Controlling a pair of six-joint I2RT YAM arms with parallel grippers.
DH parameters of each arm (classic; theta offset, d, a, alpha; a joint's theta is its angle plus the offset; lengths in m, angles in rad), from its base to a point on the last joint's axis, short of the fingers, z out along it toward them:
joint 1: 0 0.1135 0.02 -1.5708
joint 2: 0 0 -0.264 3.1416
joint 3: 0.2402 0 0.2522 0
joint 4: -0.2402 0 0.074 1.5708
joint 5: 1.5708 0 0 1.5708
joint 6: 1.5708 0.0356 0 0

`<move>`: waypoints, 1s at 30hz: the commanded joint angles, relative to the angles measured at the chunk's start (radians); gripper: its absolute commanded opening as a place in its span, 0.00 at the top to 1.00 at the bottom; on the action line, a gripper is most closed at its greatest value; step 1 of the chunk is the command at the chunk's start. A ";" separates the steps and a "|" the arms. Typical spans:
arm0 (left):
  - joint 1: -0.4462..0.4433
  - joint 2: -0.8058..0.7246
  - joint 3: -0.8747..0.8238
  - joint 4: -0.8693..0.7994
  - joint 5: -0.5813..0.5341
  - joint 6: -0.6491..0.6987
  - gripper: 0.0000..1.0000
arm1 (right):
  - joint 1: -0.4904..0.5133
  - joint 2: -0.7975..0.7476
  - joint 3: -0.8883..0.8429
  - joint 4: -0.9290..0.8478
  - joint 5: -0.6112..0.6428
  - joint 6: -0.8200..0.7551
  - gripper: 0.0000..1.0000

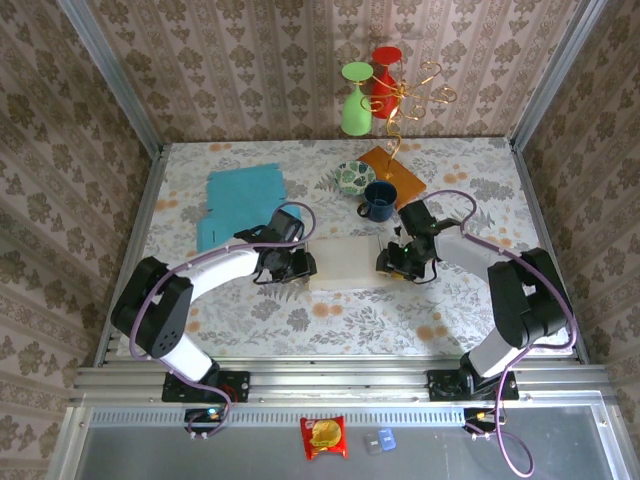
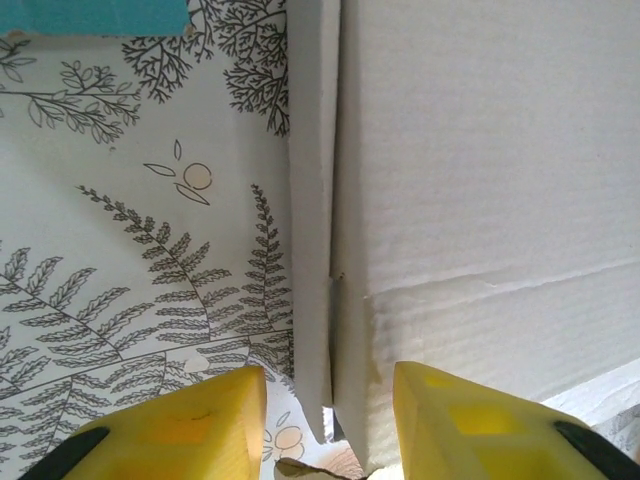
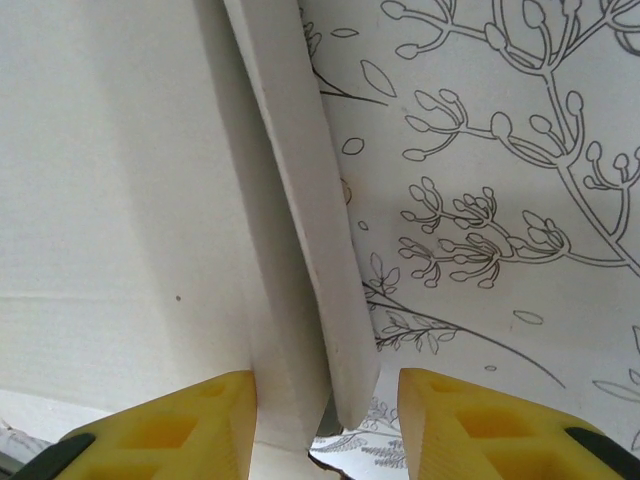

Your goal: Fold the paper box

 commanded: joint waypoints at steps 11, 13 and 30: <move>-0.010 0.041 -0.084 0.132 -0.001 0.019 0.72 | 0.013 0.038 -0.042 0.030 0.043 -0.026 0.57; -0.009 0.036 -0.096 0.147 -0.003 0.018 0.74 | 0.015 0.034 -0.047 0.032 0.043 -0.028 0.57; 0.002 -0.001 -0.169 0.248 0.016 0.065 0.91 | -0.046 -0.184 -0.136 0.156 -0.018 0.020 0.30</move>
